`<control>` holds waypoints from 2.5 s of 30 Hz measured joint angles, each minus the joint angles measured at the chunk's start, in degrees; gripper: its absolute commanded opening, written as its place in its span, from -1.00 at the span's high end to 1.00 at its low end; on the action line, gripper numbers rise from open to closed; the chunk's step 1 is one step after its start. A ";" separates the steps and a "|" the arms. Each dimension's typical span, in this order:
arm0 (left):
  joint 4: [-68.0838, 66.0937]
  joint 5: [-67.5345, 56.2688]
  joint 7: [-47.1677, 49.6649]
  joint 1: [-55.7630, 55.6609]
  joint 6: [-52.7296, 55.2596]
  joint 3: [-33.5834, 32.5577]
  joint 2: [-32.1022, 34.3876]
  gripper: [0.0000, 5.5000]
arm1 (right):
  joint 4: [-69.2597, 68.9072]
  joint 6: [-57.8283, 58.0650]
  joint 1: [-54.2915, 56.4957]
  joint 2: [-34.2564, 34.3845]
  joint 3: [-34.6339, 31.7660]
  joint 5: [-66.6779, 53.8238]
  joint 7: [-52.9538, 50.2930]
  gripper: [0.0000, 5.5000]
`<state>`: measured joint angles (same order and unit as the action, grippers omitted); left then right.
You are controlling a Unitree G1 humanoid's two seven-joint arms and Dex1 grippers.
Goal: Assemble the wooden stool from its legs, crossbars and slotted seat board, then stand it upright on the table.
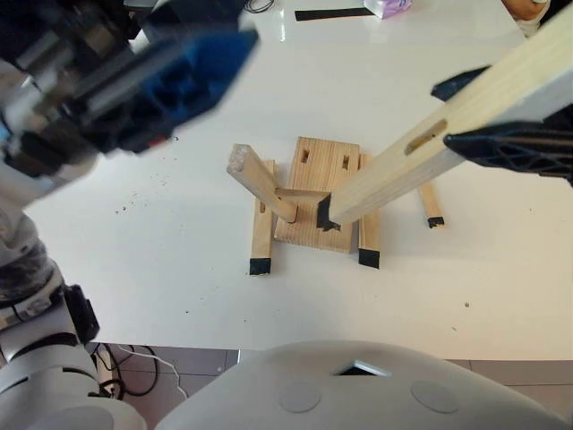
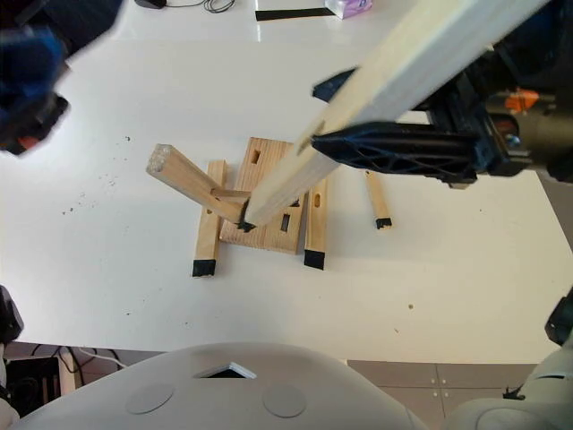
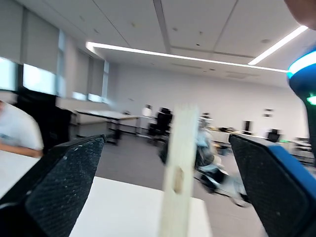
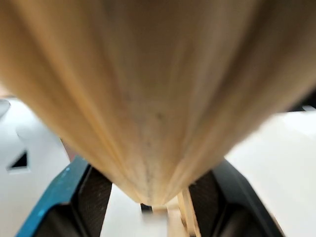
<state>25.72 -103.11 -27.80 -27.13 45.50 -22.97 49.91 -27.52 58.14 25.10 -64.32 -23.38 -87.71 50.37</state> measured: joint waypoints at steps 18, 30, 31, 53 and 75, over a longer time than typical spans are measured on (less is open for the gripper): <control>-12.49 57.49 -35.16 27.45 -18.60 14.87 1.89 -0.68 | -3.12 -27.61 -22.59 8.06 13.62 47.58 15.52 0.25; -13.77 62.78 -38.82 23.29 -18.78 20.48 -1.19 -0.68 | -4.50 -29.07 -22.59 16.81 18.89 48.51 9.26 0.25; -13.77 62.99 -39.06 23.21 -18.73 20.56 -1.23 -0.68 | -4.61 -29.15 -22.59 17.04 19.16 48.76 8.92 0.25; -13.81 63.52 -42.53 16.92 -14.94 23.46 -2.89 -0.68 | -1.68 -39.74 -25.42 18.96 23.31 55.37 8.97 0.25; -13.40 66.51 -42.07 11.95 -10.77 26.44 -4.75 -0.68 | 8.52 -33.65 -15.24 17.33 26.67 51.51 15.28 0.25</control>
<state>12.32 -36.60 -69.86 -15.18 34.73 3.48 45.15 -19.00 24.49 9.86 -46.99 3.29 -36.20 65.65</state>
